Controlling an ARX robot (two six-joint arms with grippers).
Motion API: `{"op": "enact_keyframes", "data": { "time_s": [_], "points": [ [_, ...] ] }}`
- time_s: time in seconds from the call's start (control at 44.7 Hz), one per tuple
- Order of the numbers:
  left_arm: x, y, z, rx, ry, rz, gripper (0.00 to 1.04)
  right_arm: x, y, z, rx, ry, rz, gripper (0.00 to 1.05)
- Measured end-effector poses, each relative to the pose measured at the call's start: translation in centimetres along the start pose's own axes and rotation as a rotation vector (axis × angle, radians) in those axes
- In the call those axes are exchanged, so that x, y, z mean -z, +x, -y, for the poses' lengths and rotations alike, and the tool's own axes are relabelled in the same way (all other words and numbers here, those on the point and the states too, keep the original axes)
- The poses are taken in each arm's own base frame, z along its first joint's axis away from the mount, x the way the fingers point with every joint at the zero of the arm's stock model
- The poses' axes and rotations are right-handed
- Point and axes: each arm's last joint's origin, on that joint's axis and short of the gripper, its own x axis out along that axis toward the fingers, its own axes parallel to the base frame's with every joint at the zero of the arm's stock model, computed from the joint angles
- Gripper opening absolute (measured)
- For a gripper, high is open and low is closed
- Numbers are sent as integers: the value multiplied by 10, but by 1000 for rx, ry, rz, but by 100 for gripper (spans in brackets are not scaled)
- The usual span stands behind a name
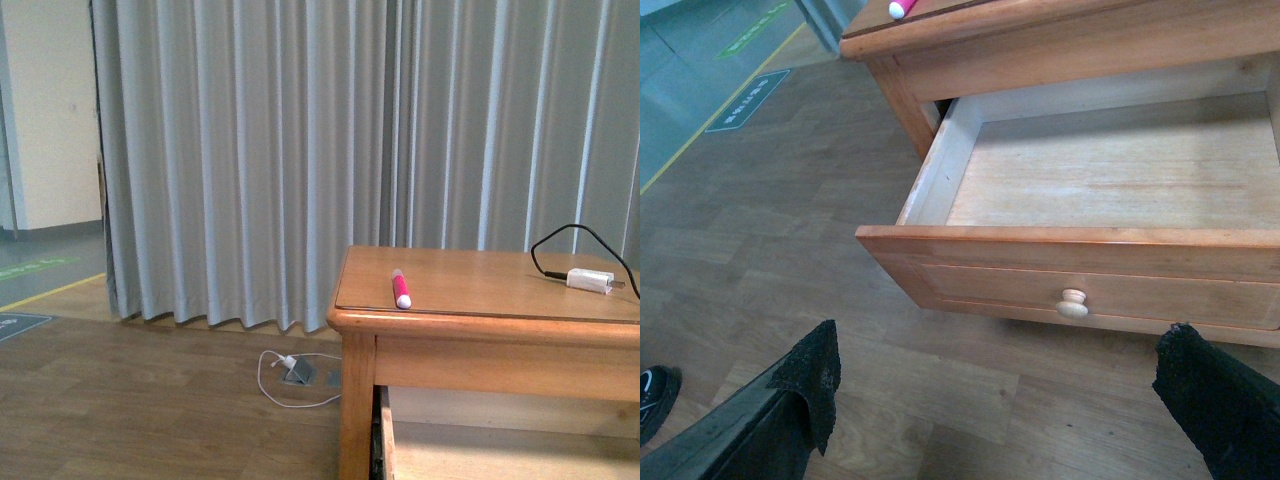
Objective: Place pink marker in drawer with both arms
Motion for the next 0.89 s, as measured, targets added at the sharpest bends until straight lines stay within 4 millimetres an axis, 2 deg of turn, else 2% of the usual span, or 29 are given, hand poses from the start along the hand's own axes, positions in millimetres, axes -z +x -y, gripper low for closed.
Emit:
{"op": "enact_keyframes", "data": {
  "time_s": [0.089,0.179,0.268,0.358,0.671,0.738,0.895],
  "points": [
    [-4,14,17,11,3,-53,99,0,0,0,0,0,0,96],
    [-27,36,43,135,24,-24,99,0,0,0,0,0,0,96],
    [-48,64,65,191,49,6,99,0,0,0,0,0,0,96],
    [-59,97,90,230,93,5,99,0,0,0,0,0,0,96],
    [-49,203,172,291,199,-91,99,0,0,0,0,0,0,96],
    [-46,233,191,280,220,-112,99,0,0,0,0,0,0,96],
    [-48,276,215,259,224,-137,99,0,0,0,0,0,0,96]
  ]
}}
